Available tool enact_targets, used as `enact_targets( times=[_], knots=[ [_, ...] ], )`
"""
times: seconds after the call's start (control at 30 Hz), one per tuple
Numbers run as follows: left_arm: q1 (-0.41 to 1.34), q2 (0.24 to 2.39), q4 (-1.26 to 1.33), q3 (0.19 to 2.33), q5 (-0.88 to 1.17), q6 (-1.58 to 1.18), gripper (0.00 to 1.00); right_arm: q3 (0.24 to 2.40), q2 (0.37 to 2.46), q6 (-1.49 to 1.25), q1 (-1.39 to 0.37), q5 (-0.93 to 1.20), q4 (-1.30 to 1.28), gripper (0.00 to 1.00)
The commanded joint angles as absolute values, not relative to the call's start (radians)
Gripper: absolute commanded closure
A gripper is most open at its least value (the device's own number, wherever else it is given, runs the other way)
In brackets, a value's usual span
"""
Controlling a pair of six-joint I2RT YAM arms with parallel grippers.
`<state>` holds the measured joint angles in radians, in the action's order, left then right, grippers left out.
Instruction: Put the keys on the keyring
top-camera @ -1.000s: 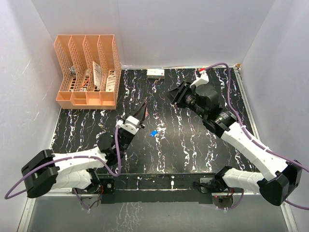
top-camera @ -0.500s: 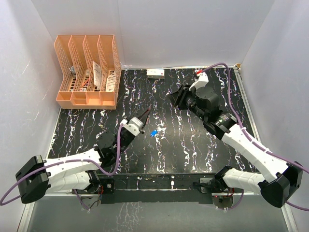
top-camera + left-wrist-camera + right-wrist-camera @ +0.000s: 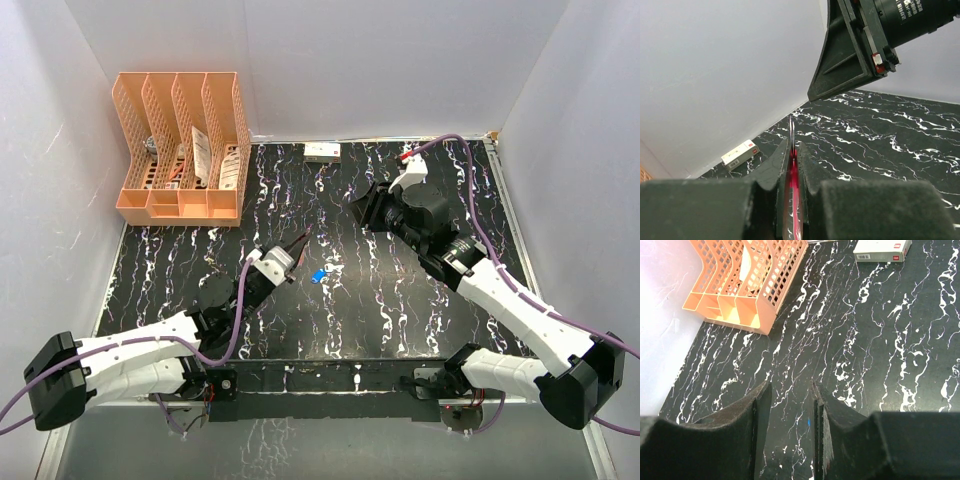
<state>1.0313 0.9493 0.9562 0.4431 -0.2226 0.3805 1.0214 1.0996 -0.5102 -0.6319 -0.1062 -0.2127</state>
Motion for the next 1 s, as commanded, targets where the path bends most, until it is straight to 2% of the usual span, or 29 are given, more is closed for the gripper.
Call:
enact_targets(
  times=[0.0, 0.77, 0.97],
  knots=[
    [1.028, 0.911, 0.916, 0.444, -0.192, 0.371, 1.0, 1.016, 1.092, -0.493, -0.627, -0.117, -0.174, 0.66],
    [1.028, 0.904, 0.855, 0.452, -0.182, 0.38, 1.0, 1.022, 1.111, -0.497, -0.626, -0.116, -0.187, 0.66],
    [1.026, 0.87, 0.799, 0.45, -0.263, 0.374, 1.0, 1.057, 1.231, -0.486, -0.617, -0.042, -0.283, 0.58]
  ],
)
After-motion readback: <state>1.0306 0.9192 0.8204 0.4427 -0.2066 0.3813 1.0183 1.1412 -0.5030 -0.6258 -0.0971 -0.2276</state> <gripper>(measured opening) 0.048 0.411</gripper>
